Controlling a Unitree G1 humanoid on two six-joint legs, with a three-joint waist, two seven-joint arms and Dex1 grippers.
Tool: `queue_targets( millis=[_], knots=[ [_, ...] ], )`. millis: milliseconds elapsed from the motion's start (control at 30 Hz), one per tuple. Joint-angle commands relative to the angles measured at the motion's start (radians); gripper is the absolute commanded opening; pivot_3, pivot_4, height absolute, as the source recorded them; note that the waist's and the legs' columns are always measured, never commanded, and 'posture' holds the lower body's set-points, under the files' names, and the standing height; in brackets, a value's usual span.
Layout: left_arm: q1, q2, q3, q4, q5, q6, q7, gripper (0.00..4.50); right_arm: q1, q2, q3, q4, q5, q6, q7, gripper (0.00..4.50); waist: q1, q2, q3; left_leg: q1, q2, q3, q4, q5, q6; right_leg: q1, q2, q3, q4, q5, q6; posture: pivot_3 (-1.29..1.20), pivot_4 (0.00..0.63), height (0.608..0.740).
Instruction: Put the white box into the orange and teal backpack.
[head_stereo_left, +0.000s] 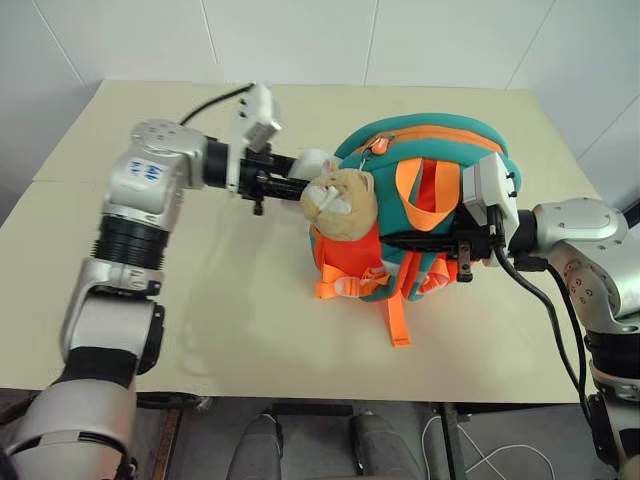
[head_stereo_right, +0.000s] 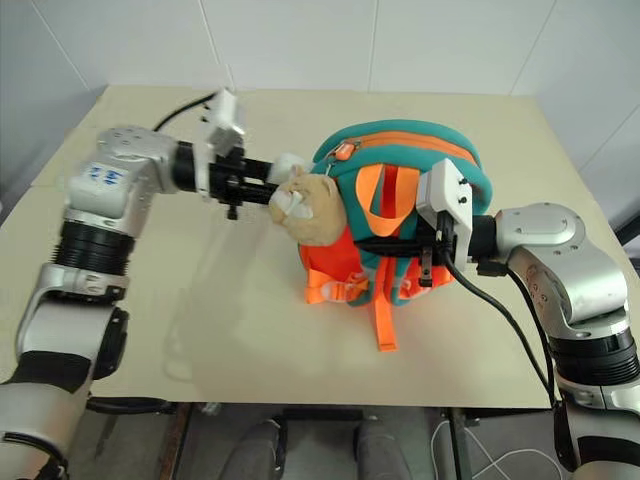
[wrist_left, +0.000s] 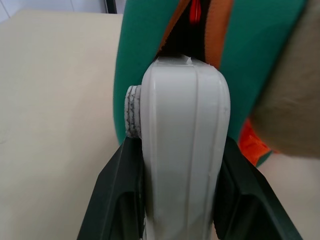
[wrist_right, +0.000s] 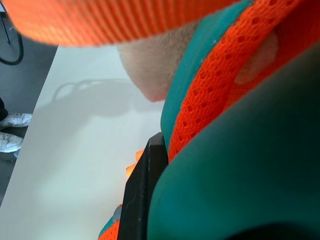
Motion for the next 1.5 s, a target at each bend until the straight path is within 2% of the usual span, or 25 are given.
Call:
queue_targets(
  millis=[33,167,267,333,433,633,767,900,1033,1133,1400,1433,1500],
  knots=[
    [-0.030,-0.044,-0.015,0.047,0.046,0.002,0.060,1.26,-0.024,0.010,0.003,-0.015,0.001,-0.016,0.002,0.00,0.000,0.000,0.000,0.000,0.000,0.000,0.000,0.000,0.000,0.000,0.000,0.000,0.000,0.000,0.000,0.00,0.150,0.740],
    [-0.040,-0.125,-0.019,0.103,0.067,-0.009,0.114,1.26,-0.025,0.013,0.005,-0.018,0.001,-0.015,-0.003,0.00,0.003,0.000,0.000,0.000,0.000,0.000,0.000,0.000,0.000,0.000,0.000,0.000,0.000,0.000,0.000,0.00,0.150,0.740],
    [-0.043,-0.140,-0.012,0.095,0.070,-0.015,0.121,1.26,-0.020,0.014,0.003,-0.025,0.004,-0.012,-0.010,0.00,0.007,0.000,0.000,0.000,0.000,0.000,0.000,0.000,0.000,0.000,0.000,0.000,0.000,0.000,0.001,0.00,0.150,0.740],
    [-0.040,-0.118,-0.015,0.056,0.068,0.031,0.100,1.98,-0.015,0.013,-0.001,-0.033,0.008,-0.007,-0.017,0.00,0.004,0.000,0.000,0.000,-0.001,0.000,0.000,0.001,0.000,0.000,0.000,0.000,0.000,0.001,0.001,0.00,0.150,0.740],
    [-0.011,-0.059,0.003,-0.037,0.049,0.070,0.068,2.83,-0.005,0.011,-0.005,-0.044,0.013,-0.003,-0.025,0.00,-0.004,0.000,0.000,0.000,0.000,0.000,-0.001,0.001,0.000,0.000,0.000,0.001,0.000,0.001,0.001,0.00,0.150,0.740],
    [0.057,0.129,0.054,-0.222,0.000,0.155,-0.008,4.48,0.008,0.013,-0.006,-0.053,0.015,-0.003,-0.035,0.00,-0.014,0.000,0.000,0.000,0.000,0.000,-0.002,0.001,0.000,0.000,0.001,0.001,0.000,0.001,0.001,0.00,0.150,0.740],
    [0.145,0.272,0.112,-0.347,-0.057,0.185,-0.081,4.48,0.004,0.017,-0.001,-0.041,0.011,-0.011,-0.031,0.00,-0.020,0.001,0.000,0.000,0.000,0.000,-0.002,0.001,0.000,0.000,0.001,0.001,0.000,0.001,0.001,0.00,0.150,0.740],
    [0.214,0.329,0.217,-0.499,-0.177,0.262,-0.086,4.48,-0.004,0.021,0.004,-0.028,0.005,-0.016,-0.027,0.00,-0.018,0.001,0.000,0.000,0.000,0.000,-0.002,0.001,0.000,0.000,0.000,0.000,0.000,0.001,0.001,0.00,0.150,0.740],
    [0.253,0.298,0.293,-0.645,-0.311,0.396,-0.006,4.48,-0.010,0.023,0.009,-0.018,0.000,-0.019,-0.024,0.00,-0.012,0.001,0.000,0.000,0.000,-0.001,-0.001,0.001,0.000,0.001,0.000,0.000,-0.001,0.001,0.001,0.00,0.150,0.740],
    [0.267,0.233,0.308,-0.732,-0.367,0.470,0.107,4.48,-0.017,0.026,0.014,-0.010,-0.003,-0.020,-0.023,0.00,-0.011,0.001,0.000,0.001,0.000,-0.001,-0.001,0.001,0.000,0.002,0.000,0.000,0.000,0.001,0.001,0.00,0.150,0.740],
    [0.259,0.123,0.194,-0.742,-0.333,0.505,0.288,4.48,-0.033,0.039,0.023,0.000,-0.014,-0.019,-0.026,0.00,-0.018,0.000,0.001,0.013,0.000,-0.001,-0.003,0.001,0.000,0.014,0.000,0.000,-0.005,0.001,0.001,0.00,0.150,0.740],
    [0.254,0.124,0.190,-0.739,-0.338,0.528,0.299,4.10,-0.032,0.040,0.021,-0.002,-0.015,-0.018,-0.027,0.00,-0.019,0.000,0.001,0.014,0.000,-0.001,-0.003,0.001,0.000,0.015,0.000,0.000,-0.005,0.001,0.001,0.00,0.150,0.740],
    [0.247,0.124,0.190,-0.735,-0.355,0.543,0.300,3.63,-0.030,0.040,0.018,-0.006,-0.016,-0.015,-0.029,0.00,-0.020,0.000,0.001,0.014,0.000,-0.001,-0.003,0.000,0.000,0.015,0.000,0.000,-0.006,0.001,0.001,0.00,0.150,0.740]
  ],
)
